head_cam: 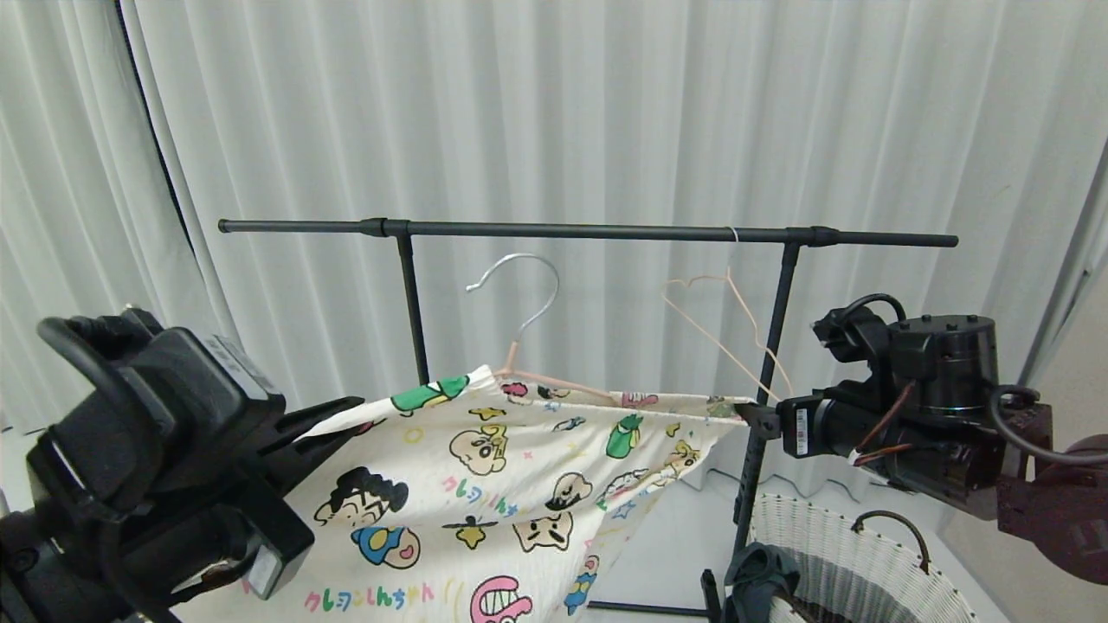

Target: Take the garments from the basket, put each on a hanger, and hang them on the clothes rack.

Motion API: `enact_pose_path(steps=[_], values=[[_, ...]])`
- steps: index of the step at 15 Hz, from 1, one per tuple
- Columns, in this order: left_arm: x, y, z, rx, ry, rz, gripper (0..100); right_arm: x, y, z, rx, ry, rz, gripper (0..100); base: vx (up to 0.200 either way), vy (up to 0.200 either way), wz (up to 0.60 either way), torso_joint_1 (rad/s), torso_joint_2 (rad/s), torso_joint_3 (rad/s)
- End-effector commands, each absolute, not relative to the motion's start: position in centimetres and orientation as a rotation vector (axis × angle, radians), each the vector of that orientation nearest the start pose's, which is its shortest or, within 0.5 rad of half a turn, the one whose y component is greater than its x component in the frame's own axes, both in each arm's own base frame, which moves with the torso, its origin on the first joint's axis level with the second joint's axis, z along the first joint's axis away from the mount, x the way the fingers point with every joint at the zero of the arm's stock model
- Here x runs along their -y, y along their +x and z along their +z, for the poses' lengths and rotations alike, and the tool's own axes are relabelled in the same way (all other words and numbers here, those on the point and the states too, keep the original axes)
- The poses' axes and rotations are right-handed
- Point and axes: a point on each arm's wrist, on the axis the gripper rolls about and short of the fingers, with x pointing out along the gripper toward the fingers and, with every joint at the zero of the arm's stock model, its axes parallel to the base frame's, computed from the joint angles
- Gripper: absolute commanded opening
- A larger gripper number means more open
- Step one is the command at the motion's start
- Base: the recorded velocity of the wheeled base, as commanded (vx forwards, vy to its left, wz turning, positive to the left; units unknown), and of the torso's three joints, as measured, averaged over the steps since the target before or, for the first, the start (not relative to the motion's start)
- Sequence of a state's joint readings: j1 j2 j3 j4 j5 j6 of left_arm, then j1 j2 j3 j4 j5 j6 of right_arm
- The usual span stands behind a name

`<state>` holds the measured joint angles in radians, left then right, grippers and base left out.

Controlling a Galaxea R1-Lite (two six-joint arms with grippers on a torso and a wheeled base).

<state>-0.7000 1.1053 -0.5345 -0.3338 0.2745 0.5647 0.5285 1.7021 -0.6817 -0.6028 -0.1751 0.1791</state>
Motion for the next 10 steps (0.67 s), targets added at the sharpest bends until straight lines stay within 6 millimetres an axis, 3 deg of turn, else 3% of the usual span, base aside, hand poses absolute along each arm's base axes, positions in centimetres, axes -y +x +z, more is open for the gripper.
enact_pose_path(steps=[1, 6, 10], values=[[9.1, 12.8, 20.6, -0.126, 0.732, -0.442, 0, -14.6, 24.5, 15.6, -0.392, 0.027, 0.341, 100, 0.0, 0.0, 0.0, 0.0, 0.0, 0.0], [10.0, 15.2, 19.8, -0.188, 0.744, -0.29, 0, -18.1, 19.9, 17.6, -0.348, 0.008, 0.55, 100, 0.0, 0.0, 0.0, 0.0, 0.0, 0.0], [10.9, 14.8, 19.6, -0.188, 0.616, -0.321, 0, -20.8, 15.7, 18.3, -0.347, -0.022, 0.734, 100, 0.0, 0.0, 0.0, 0.0, 0.0, 0.0]])
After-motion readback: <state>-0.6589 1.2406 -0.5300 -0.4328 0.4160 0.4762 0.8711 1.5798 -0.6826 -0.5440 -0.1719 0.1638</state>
